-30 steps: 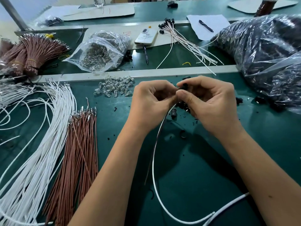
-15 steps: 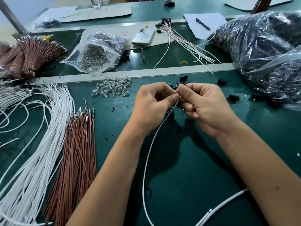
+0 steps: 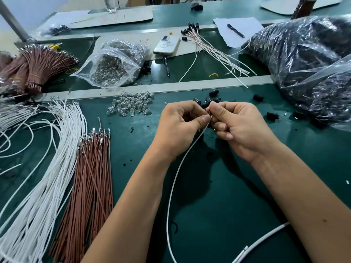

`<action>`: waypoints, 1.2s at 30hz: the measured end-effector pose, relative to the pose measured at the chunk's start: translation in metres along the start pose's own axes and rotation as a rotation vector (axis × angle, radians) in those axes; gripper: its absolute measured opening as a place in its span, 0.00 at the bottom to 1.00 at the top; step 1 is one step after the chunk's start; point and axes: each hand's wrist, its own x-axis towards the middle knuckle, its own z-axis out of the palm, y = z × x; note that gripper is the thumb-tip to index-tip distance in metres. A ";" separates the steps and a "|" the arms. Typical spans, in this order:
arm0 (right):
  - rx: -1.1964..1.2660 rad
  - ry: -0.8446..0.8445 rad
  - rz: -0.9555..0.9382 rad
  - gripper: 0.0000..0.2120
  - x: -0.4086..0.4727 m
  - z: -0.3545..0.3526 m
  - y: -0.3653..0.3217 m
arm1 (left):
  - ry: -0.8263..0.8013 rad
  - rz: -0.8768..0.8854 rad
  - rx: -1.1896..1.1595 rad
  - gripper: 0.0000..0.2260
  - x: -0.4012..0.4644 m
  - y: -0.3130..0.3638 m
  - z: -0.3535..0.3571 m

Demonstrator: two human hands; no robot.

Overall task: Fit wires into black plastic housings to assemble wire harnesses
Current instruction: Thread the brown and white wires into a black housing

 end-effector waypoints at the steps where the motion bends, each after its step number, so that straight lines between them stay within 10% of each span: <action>1: 0.003 -0.001 -0.010 0.08 0.000 0.001 0.000 | 0.000 0.004 0.007 0.10 0.000 0.000 0.000; 36: -0.079 -0.048 -0.260 0.13 -0.005 0.000 -0.009 | -0.106 -0.047 -0.267 0.04 -0.007 0.011 -0.003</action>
